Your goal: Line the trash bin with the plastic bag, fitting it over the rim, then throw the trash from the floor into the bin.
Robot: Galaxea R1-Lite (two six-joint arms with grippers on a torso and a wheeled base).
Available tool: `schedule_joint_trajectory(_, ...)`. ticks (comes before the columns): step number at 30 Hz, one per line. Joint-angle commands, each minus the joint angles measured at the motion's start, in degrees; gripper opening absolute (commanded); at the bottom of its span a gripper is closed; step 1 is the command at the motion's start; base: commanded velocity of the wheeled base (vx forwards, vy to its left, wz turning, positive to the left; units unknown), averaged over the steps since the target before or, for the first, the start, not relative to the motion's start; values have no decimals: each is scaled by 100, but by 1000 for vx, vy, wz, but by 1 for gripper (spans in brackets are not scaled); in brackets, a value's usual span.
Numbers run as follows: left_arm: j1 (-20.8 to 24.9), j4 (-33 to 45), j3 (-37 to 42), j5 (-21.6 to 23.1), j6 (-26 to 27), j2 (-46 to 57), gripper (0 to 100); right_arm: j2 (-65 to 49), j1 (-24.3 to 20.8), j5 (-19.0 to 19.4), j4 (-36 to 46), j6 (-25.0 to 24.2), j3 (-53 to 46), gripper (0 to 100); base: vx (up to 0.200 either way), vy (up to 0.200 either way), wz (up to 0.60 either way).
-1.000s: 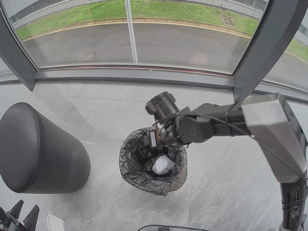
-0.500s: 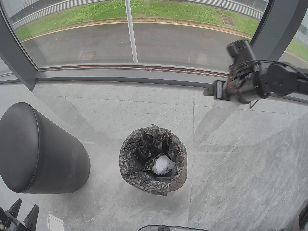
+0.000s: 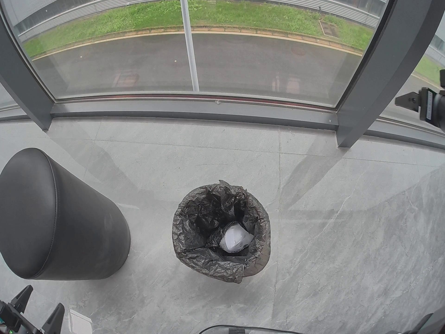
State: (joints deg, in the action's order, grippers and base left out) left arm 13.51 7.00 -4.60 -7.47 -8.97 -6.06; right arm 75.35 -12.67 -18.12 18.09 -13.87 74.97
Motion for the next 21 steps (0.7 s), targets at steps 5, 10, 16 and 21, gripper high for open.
schedule_joint_trajectory(5,12,-14,29,1196,783,-1,100,-1787,194,-25,1,306,-694,100,0,0,0)
schedule_joint_trajectory(10,12,-155,126,1257,844,8,100,-2402,212,10,10,306,-1002,100,0,0,0)
schedule_joint_trajectory(16,12,-269,170,1266,976,-1,100,-3246,273,-25,1,508,-1652,100,0,0,0)
schedule_joint_trajectory(21,-24,-269,143,1160,598,-1,100,-4063,616,27,10,825,-2092,100,0,0,0)
